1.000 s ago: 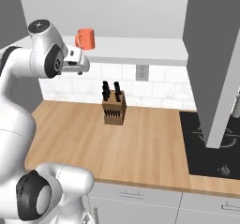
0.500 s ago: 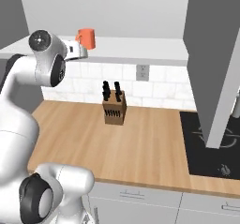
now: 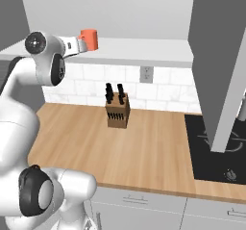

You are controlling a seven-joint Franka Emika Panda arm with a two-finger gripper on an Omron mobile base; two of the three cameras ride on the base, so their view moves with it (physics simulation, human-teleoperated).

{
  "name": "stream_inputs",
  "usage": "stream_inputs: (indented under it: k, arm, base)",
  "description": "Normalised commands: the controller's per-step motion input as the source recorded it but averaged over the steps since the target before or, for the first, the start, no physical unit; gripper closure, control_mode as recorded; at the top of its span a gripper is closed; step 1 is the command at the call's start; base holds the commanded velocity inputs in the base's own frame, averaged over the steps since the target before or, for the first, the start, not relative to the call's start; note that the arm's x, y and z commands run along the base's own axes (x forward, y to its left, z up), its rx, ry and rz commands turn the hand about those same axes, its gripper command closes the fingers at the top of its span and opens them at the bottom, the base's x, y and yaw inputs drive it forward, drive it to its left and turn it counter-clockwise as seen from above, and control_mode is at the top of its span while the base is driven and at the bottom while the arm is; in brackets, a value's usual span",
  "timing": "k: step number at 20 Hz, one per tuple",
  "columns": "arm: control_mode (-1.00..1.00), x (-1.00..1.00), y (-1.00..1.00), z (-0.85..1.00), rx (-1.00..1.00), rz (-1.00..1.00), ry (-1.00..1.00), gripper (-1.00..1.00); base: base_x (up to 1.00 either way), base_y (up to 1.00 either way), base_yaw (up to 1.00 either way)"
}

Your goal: Gather all objects into one cabinet and sort the glasses and bowls to opposite sides.

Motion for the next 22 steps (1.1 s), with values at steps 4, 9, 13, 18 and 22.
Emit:
stream_inputs:
  k: [4, 9, 13, 18, 22]
  arm:
    - [-1.00, 0.49, 0.00, 0.66, 0.03, -0.42, 0.06, -1.00]
    - [-1.00, 0.36, 0.11, 0.29, 0.00, -0.23, 0.05, -1.00]
    - [-1.00, 0.09, 0.01, 0.01, 0.00, -0.02, 0.02, -1.00]
    - [-1.00, 0.03, -0.03, -0.26, -0.03, -0.02, 0.06, -1.00]
    - [-1.00, 0.08, -0.14, -0.51, -0.12, -0.16, 0.11, -1.00]
  base:
    - [0.00, 0.00, 0.00]
    - [0.00, 0.00, 0.00]
    - [0.00, 0.00, 0.00]
    - [0.00, 0.00, 0.00]
    - [0.00, 0.00, 0.00]
